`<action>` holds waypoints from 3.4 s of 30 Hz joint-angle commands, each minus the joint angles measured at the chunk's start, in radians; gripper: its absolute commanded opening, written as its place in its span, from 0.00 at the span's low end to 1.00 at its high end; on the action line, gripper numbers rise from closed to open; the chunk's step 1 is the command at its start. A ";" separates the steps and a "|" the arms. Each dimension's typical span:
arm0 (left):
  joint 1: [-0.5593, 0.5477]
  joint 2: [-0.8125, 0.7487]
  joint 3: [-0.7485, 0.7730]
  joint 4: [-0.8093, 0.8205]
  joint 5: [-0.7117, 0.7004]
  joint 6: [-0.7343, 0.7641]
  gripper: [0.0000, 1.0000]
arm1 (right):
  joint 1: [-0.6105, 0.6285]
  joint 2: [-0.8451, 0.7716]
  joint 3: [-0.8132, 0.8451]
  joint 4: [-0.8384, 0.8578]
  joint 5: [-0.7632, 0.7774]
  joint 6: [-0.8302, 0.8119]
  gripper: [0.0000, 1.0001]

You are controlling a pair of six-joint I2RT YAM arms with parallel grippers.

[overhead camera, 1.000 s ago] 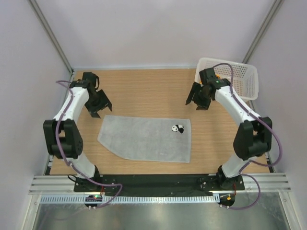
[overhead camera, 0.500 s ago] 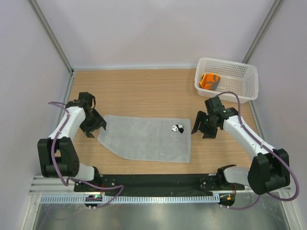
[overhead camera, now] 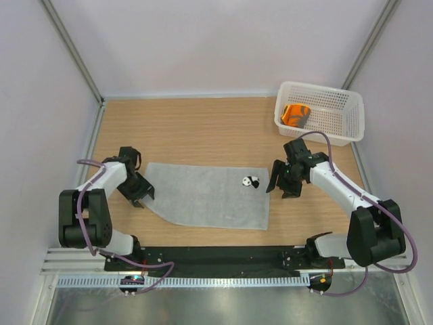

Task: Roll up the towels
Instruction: Flatten the towel, then fold the towel

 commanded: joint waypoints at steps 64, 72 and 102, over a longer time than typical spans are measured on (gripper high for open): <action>0.255 0.105 0.011 0.215 -0.122 -0.023 0.52 | 0.217 0.099 0.025 0.129 -0.003 -0.017 0.67; 0.255 0.142 0.031 0.240 -0.128 -0.032 0.18 | 0.228 0.099 0.009 0.129 0.001 -0.023 0.67; 0.222 -0.125 -0.175 0.203 -0.010 -0.026 0.00 | 0.654 0.063 -0.142 0.256 0.130 0.400 0.69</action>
